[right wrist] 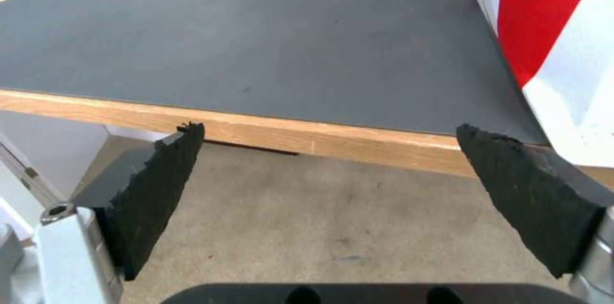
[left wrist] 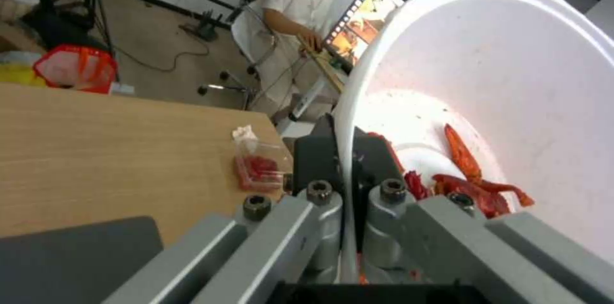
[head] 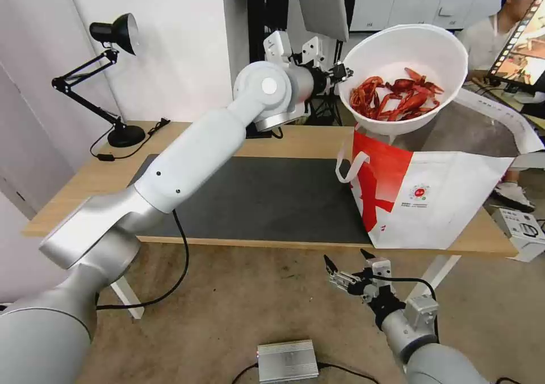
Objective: Pick up the trash from the table and place it into the takeout bag.
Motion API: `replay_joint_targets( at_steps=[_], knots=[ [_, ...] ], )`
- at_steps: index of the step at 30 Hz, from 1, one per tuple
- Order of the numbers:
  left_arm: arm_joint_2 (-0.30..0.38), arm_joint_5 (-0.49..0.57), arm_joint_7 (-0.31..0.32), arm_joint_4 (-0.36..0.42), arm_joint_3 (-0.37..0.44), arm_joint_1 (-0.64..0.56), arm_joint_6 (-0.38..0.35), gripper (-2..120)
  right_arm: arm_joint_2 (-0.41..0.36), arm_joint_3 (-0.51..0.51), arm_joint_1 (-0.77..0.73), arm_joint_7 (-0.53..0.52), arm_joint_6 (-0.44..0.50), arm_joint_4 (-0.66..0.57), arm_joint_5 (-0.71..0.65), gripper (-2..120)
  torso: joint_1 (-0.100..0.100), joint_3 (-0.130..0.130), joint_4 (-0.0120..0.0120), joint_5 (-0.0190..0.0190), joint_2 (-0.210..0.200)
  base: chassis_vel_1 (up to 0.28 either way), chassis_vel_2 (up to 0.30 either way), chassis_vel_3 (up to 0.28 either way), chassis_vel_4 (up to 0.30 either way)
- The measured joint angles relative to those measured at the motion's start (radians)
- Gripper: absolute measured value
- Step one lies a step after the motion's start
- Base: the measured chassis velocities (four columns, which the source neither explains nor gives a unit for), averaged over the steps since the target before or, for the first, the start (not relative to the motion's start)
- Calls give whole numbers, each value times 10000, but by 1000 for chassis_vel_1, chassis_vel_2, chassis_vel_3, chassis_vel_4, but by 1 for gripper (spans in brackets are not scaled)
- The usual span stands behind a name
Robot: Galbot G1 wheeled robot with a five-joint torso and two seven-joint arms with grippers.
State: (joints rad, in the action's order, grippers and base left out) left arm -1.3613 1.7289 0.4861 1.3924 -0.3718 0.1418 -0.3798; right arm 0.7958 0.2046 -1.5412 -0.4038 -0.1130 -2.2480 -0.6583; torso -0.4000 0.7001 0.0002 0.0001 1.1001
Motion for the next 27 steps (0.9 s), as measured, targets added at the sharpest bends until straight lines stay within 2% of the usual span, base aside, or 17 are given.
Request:
replay_joint_targets(
  at_steps=[11,27],
  knots=[
    [-860,-882,480,-557,-696,-157,390,0,0,0,0,0,0,0,0,100,0,-1,-3,1,0,0,0,0,0],
    [-1019,-1319,1179,-731,-1049,-59,477,0,0,0,0,0,0,0,0,100,0,-1,-2,0,0,0,0,0,0]
  ],
)
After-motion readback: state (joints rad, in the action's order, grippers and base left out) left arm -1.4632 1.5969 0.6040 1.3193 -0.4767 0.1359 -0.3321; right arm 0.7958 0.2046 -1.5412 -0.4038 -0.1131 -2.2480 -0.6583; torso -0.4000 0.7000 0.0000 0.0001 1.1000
